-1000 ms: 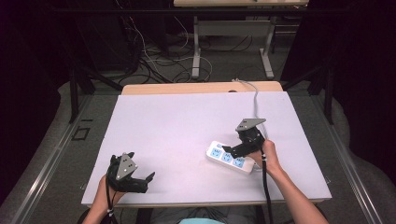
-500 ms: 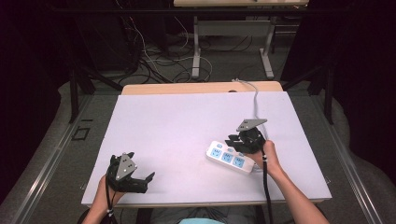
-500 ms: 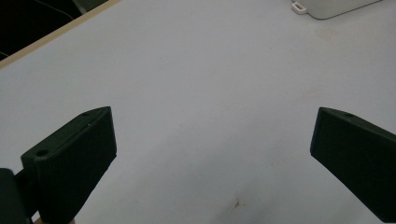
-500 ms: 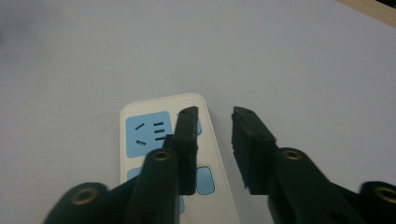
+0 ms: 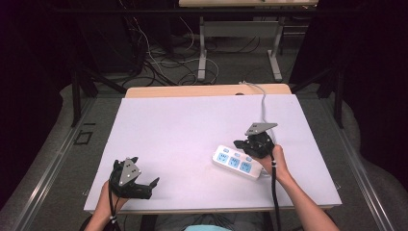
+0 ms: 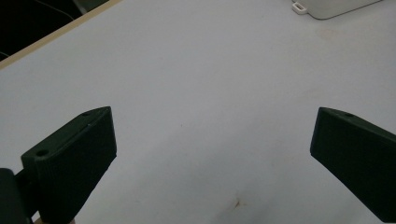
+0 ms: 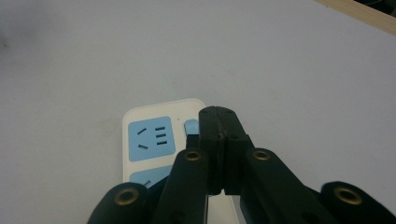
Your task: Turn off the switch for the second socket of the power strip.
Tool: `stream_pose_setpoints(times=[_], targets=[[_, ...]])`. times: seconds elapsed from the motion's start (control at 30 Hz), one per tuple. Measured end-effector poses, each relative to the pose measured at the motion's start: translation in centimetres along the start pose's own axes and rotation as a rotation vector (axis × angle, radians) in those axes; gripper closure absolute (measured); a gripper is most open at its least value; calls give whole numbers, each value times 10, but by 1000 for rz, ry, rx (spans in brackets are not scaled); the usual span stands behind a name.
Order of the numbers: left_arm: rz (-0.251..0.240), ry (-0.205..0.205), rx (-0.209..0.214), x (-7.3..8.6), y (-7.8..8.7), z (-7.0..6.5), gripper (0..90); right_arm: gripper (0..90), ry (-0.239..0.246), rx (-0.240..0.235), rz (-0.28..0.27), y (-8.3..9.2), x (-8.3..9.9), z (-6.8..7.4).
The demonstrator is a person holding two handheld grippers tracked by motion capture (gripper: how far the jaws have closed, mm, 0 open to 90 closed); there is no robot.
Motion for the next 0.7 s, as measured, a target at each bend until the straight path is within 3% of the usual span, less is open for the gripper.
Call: stream_pose_setpoints(times=[0.4, 0.7], targets=[[-2, 0, 3, 0, 0, -1, 1, 900, 32, -12, 15, -5, 6, 6], [0, 2, 5, 0, 0, -1, 1, 900, 50, -20, 76, -7, 14, 8]])
Point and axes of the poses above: each handheld gripper's, and its own axes: y roughly backward along the jaws, x roughly out of its underside, z roughly to its left, the point moved 9 cm from there along -y, roughly forward along the jaws, and after that the axes turned 7 degrees about -z, right-handed, at the moved point
